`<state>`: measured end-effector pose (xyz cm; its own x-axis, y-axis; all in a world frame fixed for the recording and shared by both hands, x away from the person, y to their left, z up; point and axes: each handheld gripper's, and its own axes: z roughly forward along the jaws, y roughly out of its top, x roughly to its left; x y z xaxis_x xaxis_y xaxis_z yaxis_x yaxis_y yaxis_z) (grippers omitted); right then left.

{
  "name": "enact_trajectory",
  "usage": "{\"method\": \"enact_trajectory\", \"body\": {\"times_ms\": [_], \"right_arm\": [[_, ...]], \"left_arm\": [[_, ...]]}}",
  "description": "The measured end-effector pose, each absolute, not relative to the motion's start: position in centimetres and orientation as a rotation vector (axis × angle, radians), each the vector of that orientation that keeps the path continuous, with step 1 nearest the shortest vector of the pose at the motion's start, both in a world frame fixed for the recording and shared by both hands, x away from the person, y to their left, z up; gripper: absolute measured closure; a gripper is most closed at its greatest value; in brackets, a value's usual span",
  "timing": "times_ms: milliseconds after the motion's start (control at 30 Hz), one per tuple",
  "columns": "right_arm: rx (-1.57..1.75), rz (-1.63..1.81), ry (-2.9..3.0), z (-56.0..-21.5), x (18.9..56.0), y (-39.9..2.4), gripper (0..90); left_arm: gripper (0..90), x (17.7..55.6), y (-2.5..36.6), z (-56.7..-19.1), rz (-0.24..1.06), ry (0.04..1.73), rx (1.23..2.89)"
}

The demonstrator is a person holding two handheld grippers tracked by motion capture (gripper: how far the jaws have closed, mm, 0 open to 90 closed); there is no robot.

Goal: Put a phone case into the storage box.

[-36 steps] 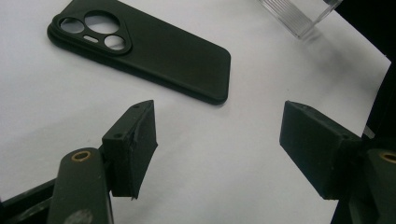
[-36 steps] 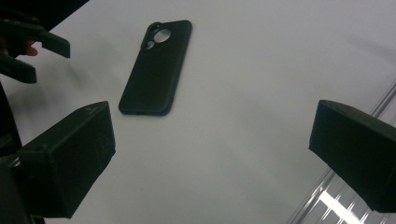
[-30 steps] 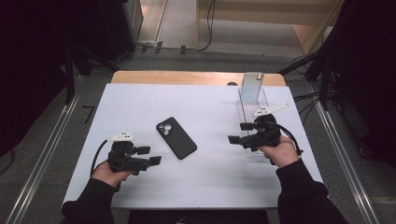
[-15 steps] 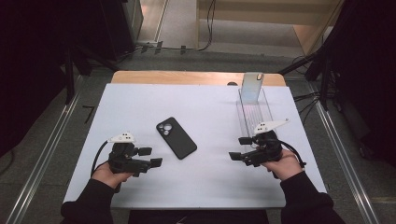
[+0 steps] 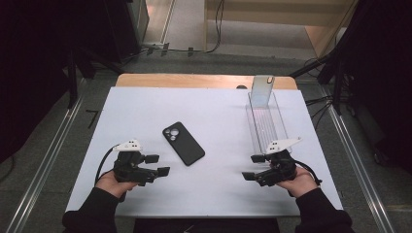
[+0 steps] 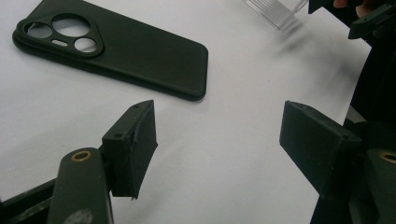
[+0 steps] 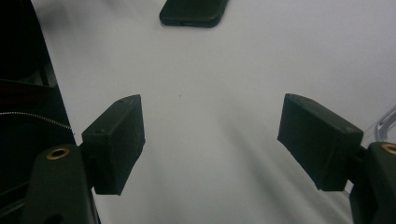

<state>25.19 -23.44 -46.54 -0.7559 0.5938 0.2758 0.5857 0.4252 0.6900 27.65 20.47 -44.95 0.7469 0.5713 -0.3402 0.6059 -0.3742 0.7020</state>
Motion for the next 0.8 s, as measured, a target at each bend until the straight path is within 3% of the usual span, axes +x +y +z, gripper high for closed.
{"method": "enact_trajectory", "body": {"times_ms": [800], "right_arm": [[1.247,1.260,2.556,-45.8,25.9,-22.5,20.4]], "left_arm": [[27.4,27.8,21.0,-44.8,-0.050,0.912,2.056]]}}
